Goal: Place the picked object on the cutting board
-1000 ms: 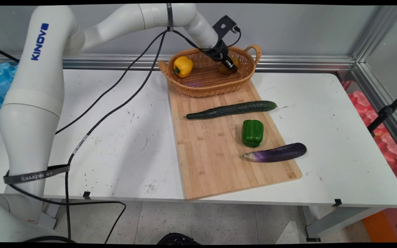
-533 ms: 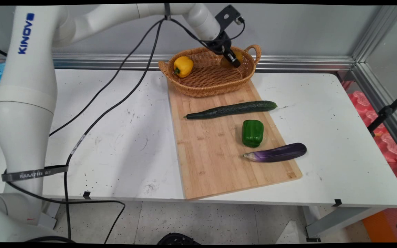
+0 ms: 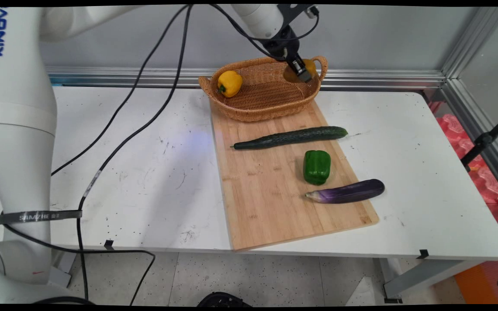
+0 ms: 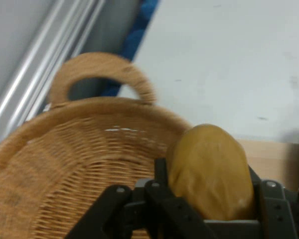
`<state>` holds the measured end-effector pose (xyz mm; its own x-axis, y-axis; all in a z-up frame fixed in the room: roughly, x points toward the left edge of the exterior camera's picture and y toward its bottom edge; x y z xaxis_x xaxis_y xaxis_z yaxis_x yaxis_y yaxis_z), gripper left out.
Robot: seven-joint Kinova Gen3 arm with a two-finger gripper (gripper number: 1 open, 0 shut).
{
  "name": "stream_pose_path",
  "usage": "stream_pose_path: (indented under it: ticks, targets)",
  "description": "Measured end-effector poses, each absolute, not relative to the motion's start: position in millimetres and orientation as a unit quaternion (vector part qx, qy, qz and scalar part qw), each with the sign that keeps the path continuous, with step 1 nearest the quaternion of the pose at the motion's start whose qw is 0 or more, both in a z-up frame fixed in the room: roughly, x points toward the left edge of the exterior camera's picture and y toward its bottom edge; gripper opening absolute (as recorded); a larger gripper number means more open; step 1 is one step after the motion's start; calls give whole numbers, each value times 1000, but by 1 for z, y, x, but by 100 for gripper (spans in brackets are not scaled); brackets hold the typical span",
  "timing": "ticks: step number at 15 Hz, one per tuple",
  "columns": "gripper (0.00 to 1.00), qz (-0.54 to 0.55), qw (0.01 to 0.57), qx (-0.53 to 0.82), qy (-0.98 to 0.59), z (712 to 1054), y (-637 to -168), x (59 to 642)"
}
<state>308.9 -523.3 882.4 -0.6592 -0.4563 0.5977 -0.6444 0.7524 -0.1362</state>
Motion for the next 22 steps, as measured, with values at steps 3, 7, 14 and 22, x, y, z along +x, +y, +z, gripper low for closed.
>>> stream_pose_path:
  ticks: [3, 7, 14, 22]
  targets:
    - [0, 152, 276, 285, -905, 898, -492, 297]
    - [0, 127, 273, 256, -919, 909, -447, 285]
    - [0, 91, 256, 219, -937, 907, -377, 277]
    - [0, 71, 241, 212, -944, 884, -330, 280]
